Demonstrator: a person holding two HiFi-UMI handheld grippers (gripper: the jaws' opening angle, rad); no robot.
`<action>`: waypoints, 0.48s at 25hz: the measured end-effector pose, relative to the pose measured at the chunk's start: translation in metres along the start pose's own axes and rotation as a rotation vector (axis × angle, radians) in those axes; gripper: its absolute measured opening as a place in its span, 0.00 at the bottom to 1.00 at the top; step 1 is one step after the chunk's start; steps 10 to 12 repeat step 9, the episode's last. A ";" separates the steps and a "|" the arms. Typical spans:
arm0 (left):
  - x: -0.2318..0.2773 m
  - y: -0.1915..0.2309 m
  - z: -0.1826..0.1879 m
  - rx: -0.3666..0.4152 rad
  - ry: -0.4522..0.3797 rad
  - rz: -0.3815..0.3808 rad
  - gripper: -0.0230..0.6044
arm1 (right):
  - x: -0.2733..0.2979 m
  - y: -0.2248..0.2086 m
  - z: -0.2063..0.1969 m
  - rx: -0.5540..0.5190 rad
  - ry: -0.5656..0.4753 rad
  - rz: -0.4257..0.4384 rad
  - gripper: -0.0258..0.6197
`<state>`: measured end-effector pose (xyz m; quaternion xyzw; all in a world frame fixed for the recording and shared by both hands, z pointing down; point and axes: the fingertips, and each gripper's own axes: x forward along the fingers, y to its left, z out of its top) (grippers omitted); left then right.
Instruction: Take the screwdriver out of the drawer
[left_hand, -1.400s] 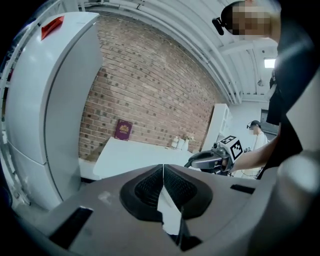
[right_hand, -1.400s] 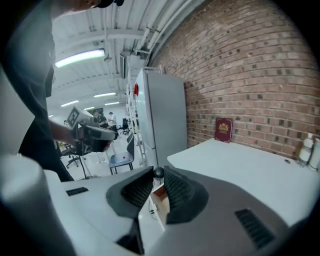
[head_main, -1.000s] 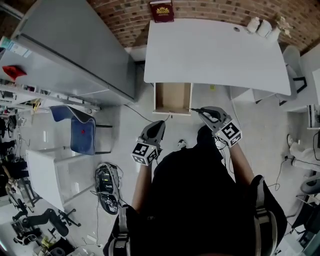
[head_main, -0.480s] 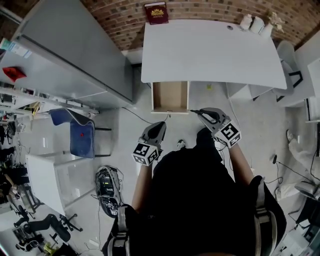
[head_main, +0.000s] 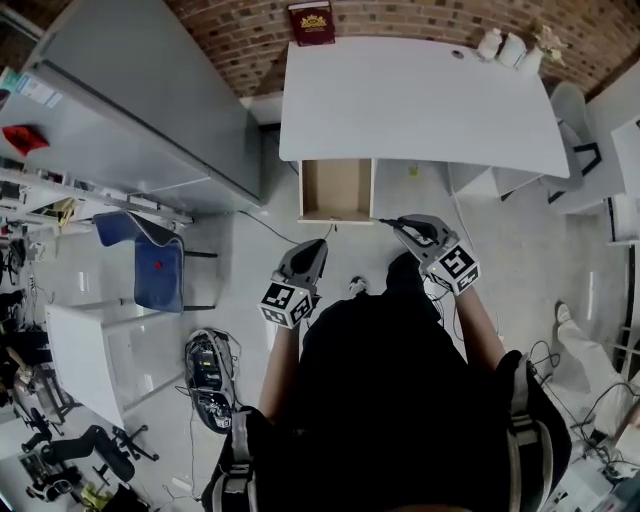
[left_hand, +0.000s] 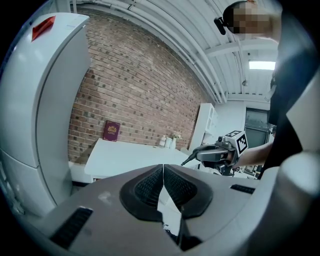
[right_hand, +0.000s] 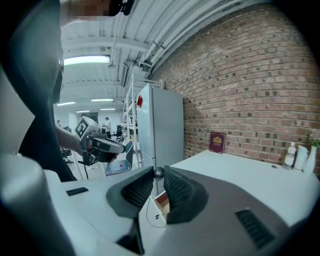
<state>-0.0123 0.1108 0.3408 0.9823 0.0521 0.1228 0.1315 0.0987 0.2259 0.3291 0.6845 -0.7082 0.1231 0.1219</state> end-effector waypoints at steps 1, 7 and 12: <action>-0.002 0.001 -0.001 -0.003 0.000 0.004 0.06 | 0.001 0.001 0.001 -0.003 0.001 0.002 0.23; -0.007 0.004 -0.002 -0.018 -0.004 0.023 0.06 | 0.005 0.001 0.003 -0.011 0.006 0.007 0.23; -0.008 0.006 -0.003 -0.021 -0.006 0.026 0.06 | 0.006 0.001 0.003 -0.012 0.008 0.010 0.23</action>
